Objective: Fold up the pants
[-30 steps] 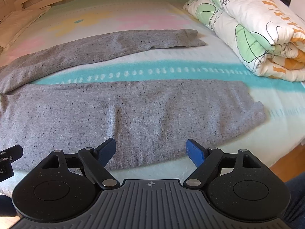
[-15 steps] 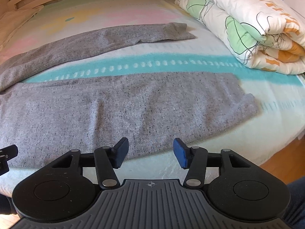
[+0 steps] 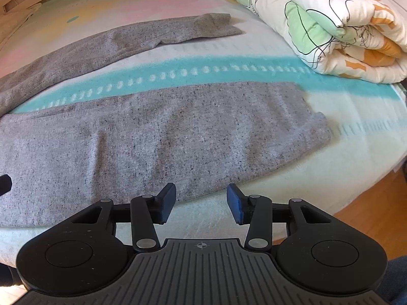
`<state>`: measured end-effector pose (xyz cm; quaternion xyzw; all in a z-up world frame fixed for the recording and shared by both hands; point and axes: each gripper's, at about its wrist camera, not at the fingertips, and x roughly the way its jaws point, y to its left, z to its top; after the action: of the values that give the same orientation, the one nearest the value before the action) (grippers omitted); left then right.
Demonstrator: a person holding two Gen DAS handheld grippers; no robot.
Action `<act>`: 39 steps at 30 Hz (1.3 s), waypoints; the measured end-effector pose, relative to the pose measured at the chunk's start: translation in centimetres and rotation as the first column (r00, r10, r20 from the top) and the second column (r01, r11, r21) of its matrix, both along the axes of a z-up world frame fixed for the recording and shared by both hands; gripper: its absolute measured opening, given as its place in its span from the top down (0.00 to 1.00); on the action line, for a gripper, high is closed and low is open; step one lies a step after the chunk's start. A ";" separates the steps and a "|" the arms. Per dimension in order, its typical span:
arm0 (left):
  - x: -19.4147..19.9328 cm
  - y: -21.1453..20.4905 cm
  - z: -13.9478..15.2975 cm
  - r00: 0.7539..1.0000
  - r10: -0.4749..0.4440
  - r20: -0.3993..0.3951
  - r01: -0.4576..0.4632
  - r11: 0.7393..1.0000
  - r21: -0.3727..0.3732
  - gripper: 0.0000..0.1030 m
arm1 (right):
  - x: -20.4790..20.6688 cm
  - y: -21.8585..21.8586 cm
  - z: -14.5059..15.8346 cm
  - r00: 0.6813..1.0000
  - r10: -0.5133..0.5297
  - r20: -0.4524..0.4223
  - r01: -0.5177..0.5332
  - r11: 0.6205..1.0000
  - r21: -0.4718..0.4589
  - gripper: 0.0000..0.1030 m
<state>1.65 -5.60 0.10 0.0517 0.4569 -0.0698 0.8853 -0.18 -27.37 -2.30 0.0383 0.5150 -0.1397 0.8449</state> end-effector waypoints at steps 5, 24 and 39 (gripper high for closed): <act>1.4 -1.8 0.6 0.999 -0.028 0.022 0.028 0.999 0.029 0.37 | 1.0 -1.1 0.4 1.000 -0.005 0.005 0.005 1.000 -0.018 0.58; 3.3 -3.6 -1.7 0.998 -0.033 -0.052 0.034 0.999 0.014 0.37 | 4.6 -5.9 -0.3 0.998 -0.063 0.008 0.063 0.998 0.000 0.84; 4.5 -1.2 -2.3 0.994 0.048 -0.100 -0.048 0.999 0.007 0.37 | 6.4 -14.0 -0.2 0.971 -0.235 -0.045 0.239 0.943 0.232 0.84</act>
<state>6.18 -6.83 -2.23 0.0391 0.5022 -0.0499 0.8624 6.23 -41.36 -2.53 0.1988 0.5265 -0.1785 0.8071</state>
